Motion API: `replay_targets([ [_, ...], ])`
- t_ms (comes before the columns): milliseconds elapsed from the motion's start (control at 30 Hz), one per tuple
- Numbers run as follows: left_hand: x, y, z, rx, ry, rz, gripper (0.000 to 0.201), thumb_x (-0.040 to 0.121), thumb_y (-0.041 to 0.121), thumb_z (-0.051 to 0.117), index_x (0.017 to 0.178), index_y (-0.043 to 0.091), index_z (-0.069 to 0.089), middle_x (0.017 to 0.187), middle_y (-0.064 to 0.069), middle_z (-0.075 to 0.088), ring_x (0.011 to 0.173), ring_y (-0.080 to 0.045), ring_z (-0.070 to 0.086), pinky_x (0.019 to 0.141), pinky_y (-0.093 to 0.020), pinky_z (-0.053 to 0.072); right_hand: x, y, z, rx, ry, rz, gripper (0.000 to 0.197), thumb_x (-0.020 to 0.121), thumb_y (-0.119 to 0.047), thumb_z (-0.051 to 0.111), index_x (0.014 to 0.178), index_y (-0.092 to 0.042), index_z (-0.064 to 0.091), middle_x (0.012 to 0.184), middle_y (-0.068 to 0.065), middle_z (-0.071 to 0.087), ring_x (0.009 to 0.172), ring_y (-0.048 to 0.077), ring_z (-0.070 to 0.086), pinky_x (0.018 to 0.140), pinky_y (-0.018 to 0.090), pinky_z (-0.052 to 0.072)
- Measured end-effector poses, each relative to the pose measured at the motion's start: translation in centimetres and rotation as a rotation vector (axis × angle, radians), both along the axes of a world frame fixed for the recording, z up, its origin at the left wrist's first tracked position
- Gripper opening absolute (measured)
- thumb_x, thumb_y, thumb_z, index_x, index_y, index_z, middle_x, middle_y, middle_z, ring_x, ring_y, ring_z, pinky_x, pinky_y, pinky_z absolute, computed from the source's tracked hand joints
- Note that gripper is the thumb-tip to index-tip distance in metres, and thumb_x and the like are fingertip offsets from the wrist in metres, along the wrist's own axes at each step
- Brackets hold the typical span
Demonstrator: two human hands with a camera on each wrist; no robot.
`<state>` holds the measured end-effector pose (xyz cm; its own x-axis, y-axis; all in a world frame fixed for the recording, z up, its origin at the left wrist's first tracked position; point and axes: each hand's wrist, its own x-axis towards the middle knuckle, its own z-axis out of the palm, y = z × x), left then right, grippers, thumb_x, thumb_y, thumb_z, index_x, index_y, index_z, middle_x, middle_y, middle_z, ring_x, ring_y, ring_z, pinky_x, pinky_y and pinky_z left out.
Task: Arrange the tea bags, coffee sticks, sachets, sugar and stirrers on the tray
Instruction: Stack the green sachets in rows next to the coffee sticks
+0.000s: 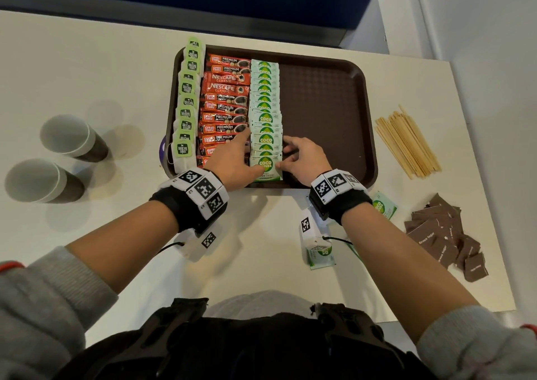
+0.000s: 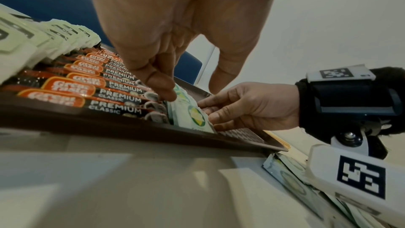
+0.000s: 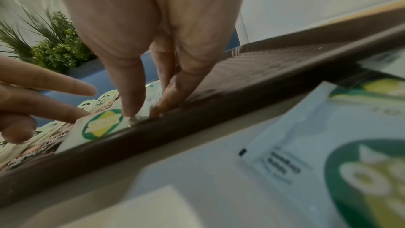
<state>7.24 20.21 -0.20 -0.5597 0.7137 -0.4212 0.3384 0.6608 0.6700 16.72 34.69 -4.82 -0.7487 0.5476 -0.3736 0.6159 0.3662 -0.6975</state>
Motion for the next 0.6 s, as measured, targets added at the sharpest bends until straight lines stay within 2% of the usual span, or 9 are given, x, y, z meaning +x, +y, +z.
replay_targets([
  [67, -0.1, -0.1, -0.1, 0.003, -0.003, -0.001, 0.076, 0.086, 0.021, 0.064, 0.15, 0.022, 0.023, 0.135, -0.004, 0.056, 0.11, -0.022, 0.061, 0.093, -0.026, 0.043, 0.0, 0.0, 0.0, 0.004, -0.003, 0.004, 0.064, 0.078, -0.009, 0.074, 0.136, -0.013, 0.048, 0.102, 0.0, 0.053, 0.063, 0.001, 0.05, 0.068, 0.011, 0.042],
  [167, -0.3, 0.0, -0.6, -0.028, -0.004, -0.002, 0.081, 0.085, 0.025, 0.066, 0.151, 0.021, 0.02, 0.138, -0.005, 0.054, 0.112, -0.024, 0.06, 0.098, -0.031, 0.044, -0.1, 0.0, 0.0, 0.024, 0.0, 0.015, 0.062, 0.079, -0.01, 0.073, 0.136, -0.013, 0.049, 0.101, 0.001, 0.055, 0.063, 0.001, 0.048, 0.063, 0.004, 0.04],
  [300, -0.4, 0.1, -1.1, -0.039, 0.001, -0.006, 0.082, 0.084, 0.025, 0.066, 0.151, 0.02, 0.02, 0.137, -0.005, 0.054, 0.111, -0.024, 0.06, 0.098, -0.032, 0.045, -0.1, 0.0, 0.2, 0.038, 0.008, 0.021, 0.061, 0.079, -0.01, 0.073, 0.135, -0.013, 0.05, 0.104, 0.007, 0.059, 0.065, 0.002, 0.048, 0.066, 0.005, 0.041],
  [433, -0.3, 0.0, -1.3, 0.012, 0.033, 0.033, 0.076, 0.081, 0.023, 0.069, 0.146, 0.019, 0.031, 0.127, -0.003, 0.058, 0.095, -0.021, 0.06, 0.087, -0.029, 0.046, 0.3, -0.1, 0.6, 0.069, 0.016, 0.014, 0.059, 0.078, -0.013, 0.074, 0.133, -0.012, 0.051, 0.1, 0.002, 0.055, 0.067, 0.006, 0.051, 0.08, 0.021, 0.047],
  [600, 1.0, 0.7, -1.0, 0.11, 0.045, -0.024, 0.055, 0.074, 0.015, 0.075, 0.124, 0.02, 0.051, 0.103, 0.001, 0.058, 0.076, -0.013, 0.051, 0.072, -0.025, 0.042, 2.3, 0.2, 1.8, 0.144, 0.058, -0.045, 0.045, 0.078, -0.016, 0.074, 0.121, -0.013, 0.061, 0.096, 0.001, 0.058, 0.073, 0.011, 0.053, 0.08, 0.022, 0.047],
])
